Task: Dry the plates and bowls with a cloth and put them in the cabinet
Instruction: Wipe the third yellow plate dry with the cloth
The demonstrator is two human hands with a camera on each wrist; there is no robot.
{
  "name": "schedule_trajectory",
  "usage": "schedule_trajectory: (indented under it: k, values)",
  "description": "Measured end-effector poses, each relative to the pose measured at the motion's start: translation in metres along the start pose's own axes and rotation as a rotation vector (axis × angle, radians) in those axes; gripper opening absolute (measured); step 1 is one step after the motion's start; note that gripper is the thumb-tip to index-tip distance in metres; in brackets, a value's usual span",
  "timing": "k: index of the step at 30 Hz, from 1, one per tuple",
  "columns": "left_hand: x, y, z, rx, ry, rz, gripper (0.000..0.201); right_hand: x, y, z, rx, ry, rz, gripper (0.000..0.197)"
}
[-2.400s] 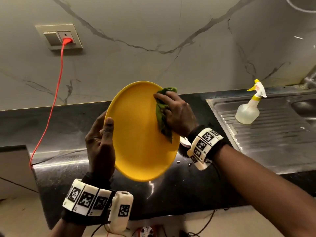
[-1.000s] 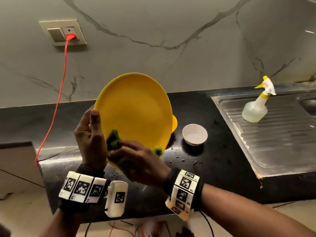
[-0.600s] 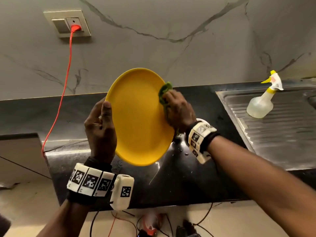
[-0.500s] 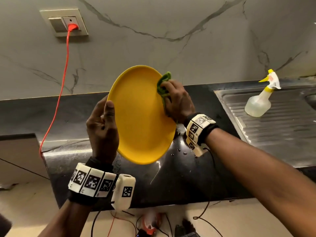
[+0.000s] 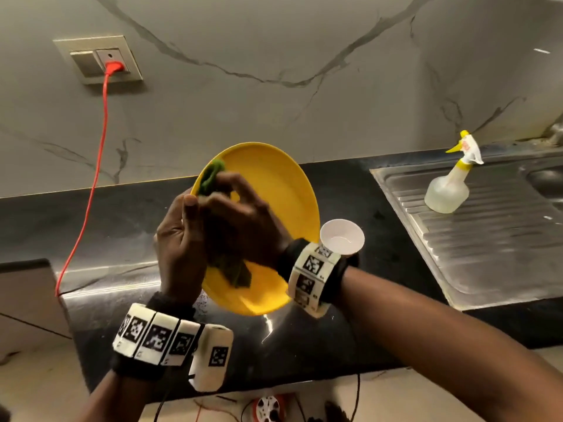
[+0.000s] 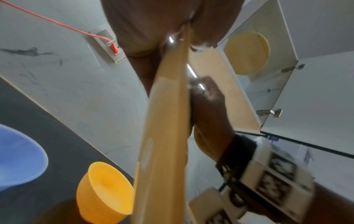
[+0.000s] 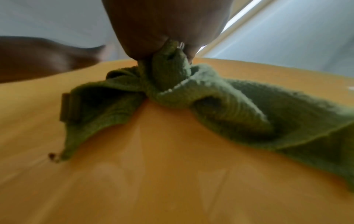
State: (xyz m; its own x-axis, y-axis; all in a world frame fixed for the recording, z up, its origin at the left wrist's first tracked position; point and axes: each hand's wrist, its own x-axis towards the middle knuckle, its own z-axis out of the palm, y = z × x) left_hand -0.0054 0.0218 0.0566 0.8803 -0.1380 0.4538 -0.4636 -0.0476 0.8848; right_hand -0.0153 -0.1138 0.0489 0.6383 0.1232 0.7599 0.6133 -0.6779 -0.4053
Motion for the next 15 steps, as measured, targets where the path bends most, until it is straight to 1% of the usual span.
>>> schedule_trajectory:
  k: [2,3,5,7,9,12,15]
  values:
    - [0.001,0.0,0.0,-0.001,-0.008,0.02,0.057,0.02,0.022,-0.014,-0.057,0.102,0.043,0.025]
    - [0.0,0.0,0.0,-0.003,-0.008,0.024,0.055,0.027,0.034,-0.023,-0.086,0.137,0.093,0.02]
    - [-0.001,0.001,-0.001,0.005,0.008,0.028,0.042,0.03,0.06,-0.038,-0.155,0.15,0.212,0.013]
    - [0.0,0.003,-0.002,0.02,0.033,0.033,0.033,0.019,0.079,-0.045,-0.206,0.091,0.288,0.01]
    - [0.002,0.004,-0.005,0.029,0.038,0.044,0.032,-0.003,0.087,-0.044,-0.245,0.028,0.332,0.009]
    - [0.004,0.002,-0.01,0.045,0.006,0.061,0.033,-0.039,0.087,-0.036,-0.272,-0.071,0.468,0.009]
    - [0.006,0.001,-0.011,0.09,0.036,0.106,0.041,-0.07,0.072,-0.025,-0.218,-0.213,0.577,0.007]
